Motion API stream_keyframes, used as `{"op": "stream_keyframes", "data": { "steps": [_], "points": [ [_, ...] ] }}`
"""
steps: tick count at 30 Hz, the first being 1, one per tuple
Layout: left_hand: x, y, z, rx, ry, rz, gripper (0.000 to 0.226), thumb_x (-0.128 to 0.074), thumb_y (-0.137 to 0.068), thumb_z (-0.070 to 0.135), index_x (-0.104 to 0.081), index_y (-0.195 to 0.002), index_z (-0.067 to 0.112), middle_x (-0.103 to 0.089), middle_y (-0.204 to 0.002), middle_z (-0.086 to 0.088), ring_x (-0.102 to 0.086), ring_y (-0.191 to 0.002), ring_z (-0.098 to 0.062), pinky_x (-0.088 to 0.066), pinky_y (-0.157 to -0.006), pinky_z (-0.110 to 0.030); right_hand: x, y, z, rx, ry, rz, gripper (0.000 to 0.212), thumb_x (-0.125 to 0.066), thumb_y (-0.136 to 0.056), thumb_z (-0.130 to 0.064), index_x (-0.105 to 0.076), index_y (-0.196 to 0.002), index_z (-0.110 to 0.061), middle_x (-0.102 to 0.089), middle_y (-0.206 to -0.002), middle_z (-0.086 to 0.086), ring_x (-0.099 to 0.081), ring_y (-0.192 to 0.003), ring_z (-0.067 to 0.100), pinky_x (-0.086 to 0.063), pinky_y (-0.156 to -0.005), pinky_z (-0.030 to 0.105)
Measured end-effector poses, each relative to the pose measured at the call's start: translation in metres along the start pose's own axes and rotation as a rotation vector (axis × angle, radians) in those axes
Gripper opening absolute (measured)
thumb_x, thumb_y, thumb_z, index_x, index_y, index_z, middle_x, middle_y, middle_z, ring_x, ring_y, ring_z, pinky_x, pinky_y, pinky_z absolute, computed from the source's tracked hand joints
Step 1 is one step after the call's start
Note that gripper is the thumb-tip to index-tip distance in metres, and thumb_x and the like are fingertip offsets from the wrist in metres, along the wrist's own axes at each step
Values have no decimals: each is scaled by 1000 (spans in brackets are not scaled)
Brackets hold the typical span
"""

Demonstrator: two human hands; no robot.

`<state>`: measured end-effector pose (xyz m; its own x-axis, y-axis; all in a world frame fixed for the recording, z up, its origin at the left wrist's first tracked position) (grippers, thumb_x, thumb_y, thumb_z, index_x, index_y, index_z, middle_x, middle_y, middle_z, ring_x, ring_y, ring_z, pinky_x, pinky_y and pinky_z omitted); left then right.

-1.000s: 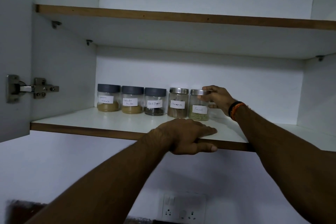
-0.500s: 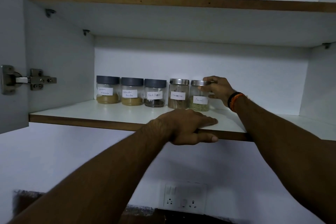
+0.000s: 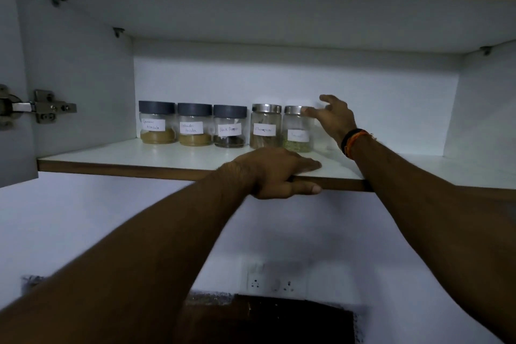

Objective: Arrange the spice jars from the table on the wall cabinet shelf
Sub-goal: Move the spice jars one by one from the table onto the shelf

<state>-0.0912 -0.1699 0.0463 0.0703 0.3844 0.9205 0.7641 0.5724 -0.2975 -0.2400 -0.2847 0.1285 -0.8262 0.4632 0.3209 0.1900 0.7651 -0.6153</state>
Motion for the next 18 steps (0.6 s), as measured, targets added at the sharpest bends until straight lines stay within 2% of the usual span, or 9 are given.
{"op": "stream_keyframes", "data": {
  "steps": [2,6,9,12,15,17,18],
  "points": [
    [3,1,-3,6,-51,33,69,-32,-97,69,-35,-154,30,-54,-147,-6,-53,-131,-25,-42,-105,-40,14,21,-8,11,32,71,69,-78,-85,-45,-54,-143,-16,-53,-148,8,-53,-133,24,-45,-108,34],
    [7,7,2,21,-94,61,68,-31,-97,69,-36,-153,30,-52,-149,-9,-51,-133,-28,-40,-107,-40,32,78,-23,51,55,54,47,-76,-86,-33,-66,-129,-17,-65,-127,2,-59,-117,14,-48,-97,27],
    [6,12,10,42,-130,86,69,-26,-96,71,-35,-153,33,-51,-150,-7,-51,-134,-30,-42,-104,-42,53,122,-38,100,98,62,36,-75,-86,-25,-72,-120,-17,-67,-114,-6,-63,-113,13,-50,-96,25],
    [7,18,13,83,-163,130,66,-24,-97,70,-36,-152,36,-55,-147,-2,-55,-129,-30,-47,-95,-43,65,155,-47,117,134,47,34,-74,-86,-24,-72,-119,-18,-69,-119,-1,-65,-107,13,-52,-93,25],
    [11,27,27,113,-201,265,55,-29,-102,57,-44,-147,29,-59,-142,-1,-61,-119,-31,-48,-87,-42,69,187,-51,159,209,26,34,-73,-88,-24,-71,-122,-19,-66,-124,3,-65,-107,16,-54,-94,31],
    [7,33,41,131,-199,306,49,-36,-104,46,-45,-145,20,-59,-141,-6,-61,-117,-32,-44,-92,-43,72,210,-55,231,265,61,33,-71,-89,-21,-70,-123,-17,-64,-126,3,-63,-111,17,-54,-95,35],
    [3,37,47,146,-196,309,51,-40,-103,42,-41,-147,17,-55,-145,-9,-57,-123,-33,-39,-98,-45,73,221,-59,280,285,95,32,-70,-89,-19,-70,-122,-15,-64,-125,4,-63,-111,18,-54,-94,36]
  ]
}}
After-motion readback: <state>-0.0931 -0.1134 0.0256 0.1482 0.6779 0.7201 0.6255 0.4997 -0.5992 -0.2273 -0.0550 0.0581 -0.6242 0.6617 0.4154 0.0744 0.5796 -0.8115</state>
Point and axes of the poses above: each hand's wrist, its own y-axis away from the middle knuckle, its own x-axis out of the back of the hand, z = x × y, the point moved 9 cm from there along -y, towards the middle knuckle
